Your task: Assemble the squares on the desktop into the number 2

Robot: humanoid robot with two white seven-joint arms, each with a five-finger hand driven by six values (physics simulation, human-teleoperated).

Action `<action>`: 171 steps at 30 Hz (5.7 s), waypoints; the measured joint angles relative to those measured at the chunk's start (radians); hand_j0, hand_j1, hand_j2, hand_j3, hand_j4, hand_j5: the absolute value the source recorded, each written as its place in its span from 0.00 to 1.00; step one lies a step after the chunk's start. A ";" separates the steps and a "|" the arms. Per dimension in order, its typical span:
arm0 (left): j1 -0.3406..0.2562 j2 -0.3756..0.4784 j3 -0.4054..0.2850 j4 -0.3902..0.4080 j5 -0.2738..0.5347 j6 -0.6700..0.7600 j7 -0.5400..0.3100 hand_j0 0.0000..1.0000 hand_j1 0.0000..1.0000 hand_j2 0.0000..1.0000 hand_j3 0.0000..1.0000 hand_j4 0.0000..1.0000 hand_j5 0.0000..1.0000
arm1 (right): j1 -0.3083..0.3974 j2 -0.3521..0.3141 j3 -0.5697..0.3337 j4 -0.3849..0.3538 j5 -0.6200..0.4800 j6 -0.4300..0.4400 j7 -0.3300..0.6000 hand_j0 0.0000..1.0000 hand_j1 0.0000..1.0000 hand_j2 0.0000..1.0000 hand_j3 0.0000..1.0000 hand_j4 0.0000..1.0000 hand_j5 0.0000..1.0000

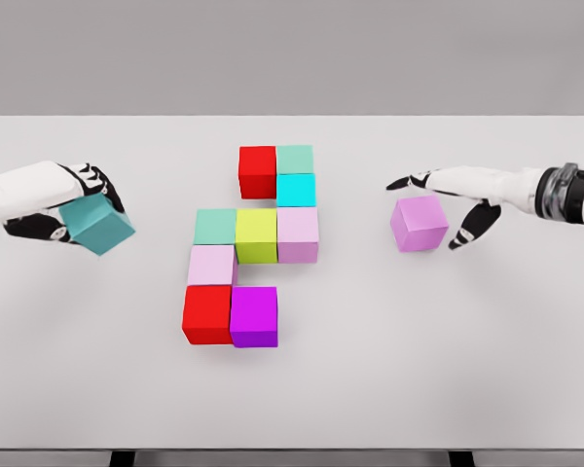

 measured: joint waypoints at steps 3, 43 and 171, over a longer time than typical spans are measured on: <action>-0.002 -0.020 -0.001 0.001 0.000 0.048 0.000 0.47 0.47 0.47 0.47 0.47 0.47 | 0.012 0.001 0.000 0.000 -0.001 0.002 -0.039 1.00 1.00 1.00 1.00 1.00 1.00; -0.216 -0.329 -0.095 0.194 -0.160 0.432 0.001 0.45 0.45 0.45 0.45 0.45 0.45 | 0.063 0.005 -0.001 0.010 -0.005 -0.010 -0.092 0.56 0.56 0.56 0.56 0.56 0.56; -0.373 -0.520 -0.040 0.561 -0.371 0.428 0.050 0.62 0.62 0.62 0.62 0.62 0.62 | -0.184 0.021 0.162 -0.042 0.095 -0.385 0.082 1.00 1.00 1.00 1.00 1.00 1.00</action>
